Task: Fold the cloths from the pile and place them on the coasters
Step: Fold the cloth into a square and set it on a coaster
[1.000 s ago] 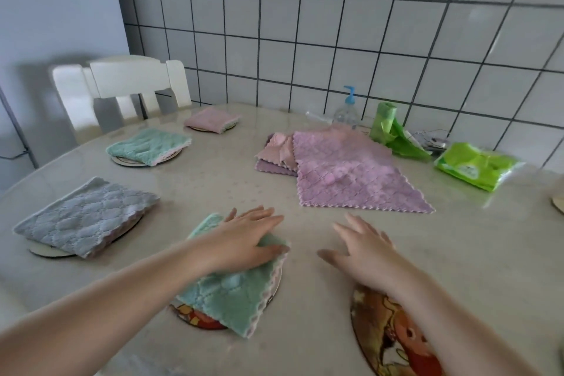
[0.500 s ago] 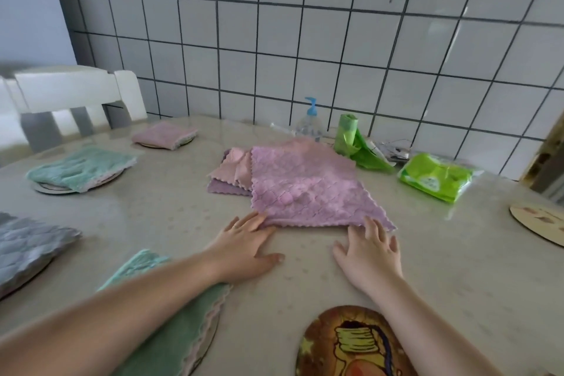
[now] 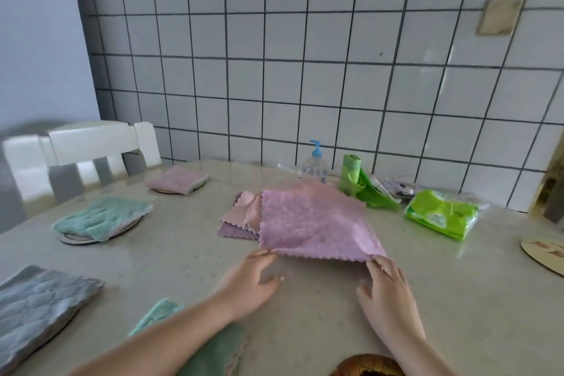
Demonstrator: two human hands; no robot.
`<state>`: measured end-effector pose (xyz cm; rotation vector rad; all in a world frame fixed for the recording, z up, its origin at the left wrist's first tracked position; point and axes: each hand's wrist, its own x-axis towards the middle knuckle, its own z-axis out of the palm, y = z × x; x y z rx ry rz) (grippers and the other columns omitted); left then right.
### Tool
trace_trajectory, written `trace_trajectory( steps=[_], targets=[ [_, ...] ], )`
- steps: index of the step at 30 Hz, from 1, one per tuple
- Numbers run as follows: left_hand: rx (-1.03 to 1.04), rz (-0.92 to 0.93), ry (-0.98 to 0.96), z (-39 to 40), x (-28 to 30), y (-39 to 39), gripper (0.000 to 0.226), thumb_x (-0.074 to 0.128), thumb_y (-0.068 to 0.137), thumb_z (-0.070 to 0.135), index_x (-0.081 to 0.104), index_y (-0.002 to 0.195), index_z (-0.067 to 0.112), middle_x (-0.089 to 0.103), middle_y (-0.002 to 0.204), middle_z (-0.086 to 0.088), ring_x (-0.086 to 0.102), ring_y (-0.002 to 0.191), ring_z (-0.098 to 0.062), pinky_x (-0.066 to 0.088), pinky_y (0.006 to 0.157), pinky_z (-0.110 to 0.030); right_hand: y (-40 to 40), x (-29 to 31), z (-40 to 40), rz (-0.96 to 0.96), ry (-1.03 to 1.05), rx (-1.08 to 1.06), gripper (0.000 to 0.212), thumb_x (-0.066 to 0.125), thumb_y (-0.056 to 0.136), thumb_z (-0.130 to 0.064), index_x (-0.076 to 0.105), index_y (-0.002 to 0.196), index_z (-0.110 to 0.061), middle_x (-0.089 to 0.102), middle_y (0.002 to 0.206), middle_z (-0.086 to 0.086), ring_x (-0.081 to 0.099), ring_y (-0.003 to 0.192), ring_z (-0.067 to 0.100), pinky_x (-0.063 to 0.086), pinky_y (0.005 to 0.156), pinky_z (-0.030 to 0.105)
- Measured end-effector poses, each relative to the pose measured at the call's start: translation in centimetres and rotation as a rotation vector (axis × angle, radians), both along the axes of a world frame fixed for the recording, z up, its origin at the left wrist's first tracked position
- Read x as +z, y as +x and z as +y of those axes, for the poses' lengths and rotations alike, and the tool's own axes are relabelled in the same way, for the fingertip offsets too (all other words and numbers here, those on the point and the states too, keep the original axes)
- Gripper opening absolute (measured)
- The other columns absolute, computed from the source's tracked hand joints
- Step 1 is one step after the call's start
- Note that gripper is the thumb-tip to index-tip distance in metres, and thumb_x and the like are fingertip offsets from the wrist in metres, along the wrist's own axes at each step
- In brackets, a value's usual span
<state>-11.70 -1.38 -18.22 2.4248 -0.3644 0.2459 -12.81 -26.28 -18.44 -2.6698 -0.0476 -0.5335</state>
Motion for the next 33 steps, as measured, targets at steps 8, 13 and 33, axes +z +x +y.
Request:
trace_trajectory(
  steps=[8, 13, 33],
  targets=[
    [0.069, -0.184, -0.273, 1.6, 7.2, -0.4, 0.028, 0.062, 0.085, 0.008, 0.068, 0.111, 0.018, 0.068, 0.100, 0.012, 0.060, 0.075, 0.010, 0.042, 0.067, -0.004, -2.2, 6.8, -1.9, -0.219, 0.034, 0.114, 0.031, 0.054, 0.087, -0.009, 0.063, 0.116, -0.015, 0.052, 0.117, -0.003, 0.057, 0.102, 0.016, 0.041, 0.078, 0.026],
    [0.042, -0.320, -0.324, 2.0, 13.5, -0.9, 0.023, 0.061, 0.086, 0.007, 0.071, 0.101, 0.021, 0.068, 0.091, 0.019, 0.060, 0.076, 0.015, 0.045, 0.072, -0.003, -2.9, 14.2, -2.2, -0.395, -0.051, 0.121, 0.027, 0.056, 0.085, -0.006, 0.068, 0.109, -0.013, 0.058, 0.112, 0.002, 0.061, 0.092, 0.024, 0.043, 0.073, 0.027],
    [0.094, -0.590, -0.325, -1.0, 28.0, 3.6, 0.028, 0.049, 0.091, 0.005, 0.067, 0.111, 0.013, 0.068, 0.111, 0.001, 0.062, 0.098, -0.012, 0.045, 0.086, -0.022, 0.0, 27.0, -3.2, -0.488, -0.237, -0.016, 0.041, 0.049, 0.086, -0.001, 0.053, 0.126, -0.009, 0.047, 0.121, 0.010, 0.049, 0.106, 0.028, 0.037, 0.083, 0.030]
  ],
)
